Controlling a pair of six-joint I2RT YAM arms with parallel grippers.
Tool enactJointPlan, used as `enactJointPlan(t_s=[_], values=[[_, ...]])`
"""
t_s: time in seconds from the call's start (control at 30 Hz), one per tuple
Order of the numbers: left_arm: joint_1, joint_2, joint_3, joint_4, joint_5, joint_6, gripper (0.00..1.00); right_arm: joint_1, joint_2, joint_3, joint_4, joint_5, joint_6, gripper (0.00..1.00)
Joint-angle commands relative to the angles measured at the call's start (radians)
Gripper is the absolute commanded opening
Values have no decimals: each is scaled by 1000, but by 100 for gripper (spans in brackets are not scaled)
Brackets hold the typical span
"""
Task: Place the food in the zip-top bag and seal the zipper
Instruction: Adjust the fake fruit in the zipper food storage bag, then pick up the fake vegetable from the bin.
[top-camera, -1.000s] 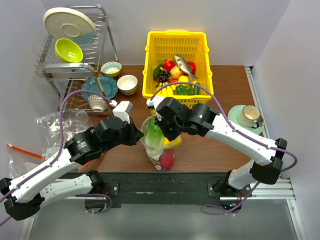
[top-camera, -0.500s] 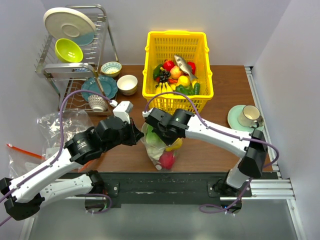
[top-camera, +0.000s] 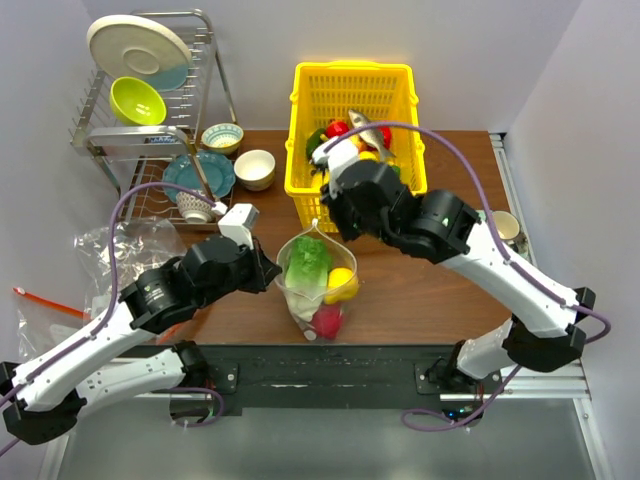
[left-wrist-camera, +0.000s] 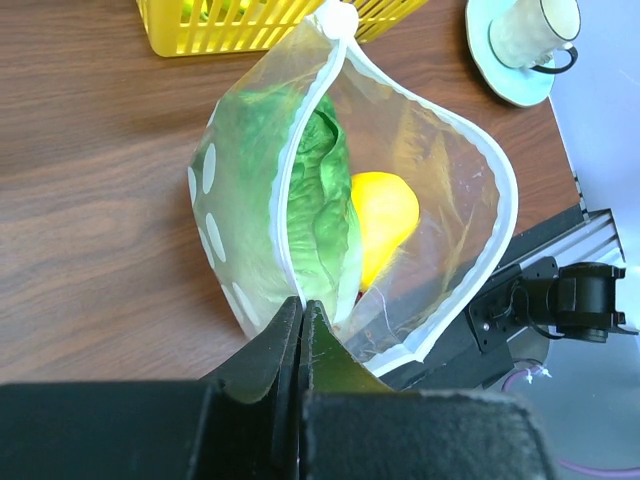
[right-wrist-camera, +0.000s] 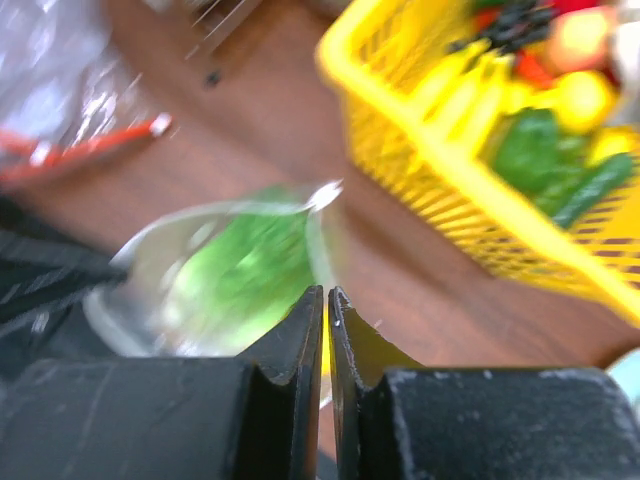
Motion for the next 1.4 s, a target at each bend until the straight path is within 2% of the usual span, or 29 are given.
enactJointPlan(t_s=[0.0, 0.23, 0.3, 0.4, 0.47, 0.6, 0.67, 0.8, 0.9, 1.2, 1.37], values=[[3, -29, 26, 18, -39, 15, 0, -159, 70, 110, 13, -59, -33, 9], [3, -38, 17, 21, -19, 54, 0, -363, 205, 201, 53, -111, -61, 17], [3, -43, 14, 27, -14, 55, 0, -399, 241, 213, 62, -148, -64, 31], [3, -50, 4, 43, 0, 52, 0, -454, 310, 244, 70, -188, -87, 27], [3, -46, 0, 43, 7, 51, 0, -485, 354, 253, 87, -188, -102, 32], [3, -29, -5, 31, -2, 29, 0, -525, 426, 262, 119, -190, -113, 52], [3, -30, -11, 29, -32, 11, 0, -542, 451, 265, 137, -191, -115, 68], [3, -37, -3, 29, -63, -9, 0, -558, 514, 264, 167, -182, -118, 81], [3, -30, 10, 20, -75, -6, 0, -577, 538, 265, 182, -199, -101, 87], [3, -15, 27, 21, -65, 2, 0, -601, 673, 284, 208, -148, -102, 88], [3, -12, 24, 26, -60, -4, 0, -609, 767, 349, 208, -168, -141, 90]])
